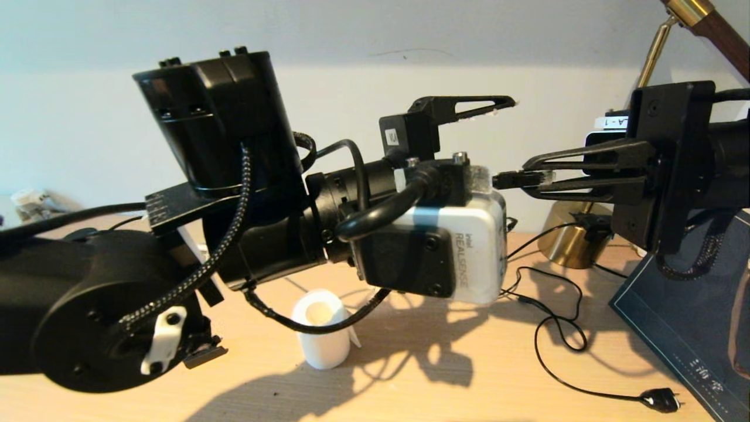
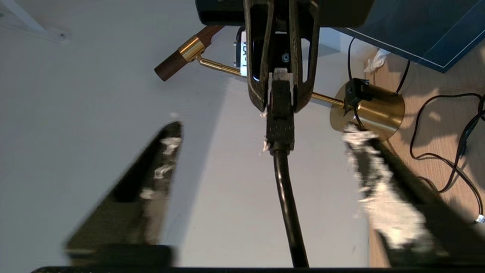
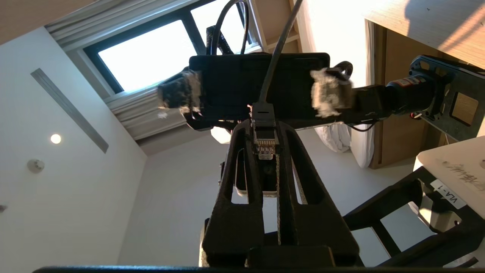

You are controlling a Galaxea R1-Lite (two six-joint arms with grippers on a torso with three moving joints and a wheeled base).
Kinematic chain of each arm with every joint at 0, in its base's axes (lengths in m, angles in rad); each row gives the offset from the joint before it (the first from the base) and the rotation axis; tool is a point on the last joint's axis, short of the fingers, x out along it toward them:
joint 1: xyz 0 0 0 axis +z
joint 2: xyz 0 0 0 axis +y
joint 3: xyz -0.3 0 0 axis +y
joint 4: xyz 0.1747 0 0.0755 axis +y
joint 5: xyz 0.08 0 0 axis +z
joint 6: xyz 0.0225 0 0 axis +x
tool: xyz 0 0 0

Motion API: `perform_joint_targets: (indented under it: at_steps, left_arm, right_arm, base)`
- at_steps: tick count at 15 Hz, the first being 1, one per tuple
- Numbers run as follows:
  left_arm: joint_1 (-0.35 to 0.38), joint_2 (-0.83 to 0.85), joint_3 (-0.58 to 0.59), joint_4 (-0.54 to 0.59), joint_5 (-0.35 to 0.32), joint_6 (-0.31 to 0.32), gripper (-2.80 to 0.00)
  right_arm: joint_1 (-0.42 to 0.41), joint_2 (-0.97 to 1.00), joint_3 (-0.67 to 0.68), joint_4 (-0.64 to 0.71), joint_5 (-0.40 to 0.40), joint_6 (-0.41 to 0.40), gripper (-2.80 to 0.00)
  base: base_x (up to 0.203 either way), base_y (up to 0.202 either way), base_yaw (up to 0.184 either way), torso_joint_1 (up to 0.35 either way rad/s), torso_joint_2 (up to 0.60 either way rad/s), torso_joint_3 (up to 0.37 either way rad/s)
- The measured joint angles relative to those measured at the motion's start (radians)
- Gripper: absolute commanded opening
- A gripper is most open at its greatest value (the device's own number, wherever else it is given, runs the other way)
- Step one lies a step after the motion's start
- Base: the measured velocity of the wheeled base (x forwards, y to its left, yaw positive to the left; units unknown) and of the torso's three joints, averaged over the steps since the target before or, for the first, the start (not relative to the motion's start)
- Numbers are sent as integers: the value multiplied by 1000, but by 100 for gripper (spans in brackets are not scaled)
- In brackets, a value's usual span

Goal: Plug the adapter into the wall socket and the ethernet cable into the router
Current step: Hand it to the other hand

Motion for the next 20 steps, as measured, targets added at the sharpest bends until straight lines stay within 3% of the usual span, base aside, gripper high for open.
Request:
perform_joint_targets:
  at_steps: [17, 18, 20]
  left_arm:
    - [-20, -13, 5, 1, 0, 1, -280]
    - [-21, -13, 5, -4, 0, 2, 0]
    - [-21, -13, 2, -21, 1, 1, 0]
  right_arm:
    - [-2, -1, 8, -2, -1, -10, -280]
    - [-2, -1, 8, -3, -1, -10, -280]
    - [-2, -1, 9, -1, -1, -10, -280]
  base:
    - [0, 0, 0, 0, 0, 0]
    - [0, 0, 0, 0, 0, 0]
    - [0, 0, 0, 0, 0, 0]
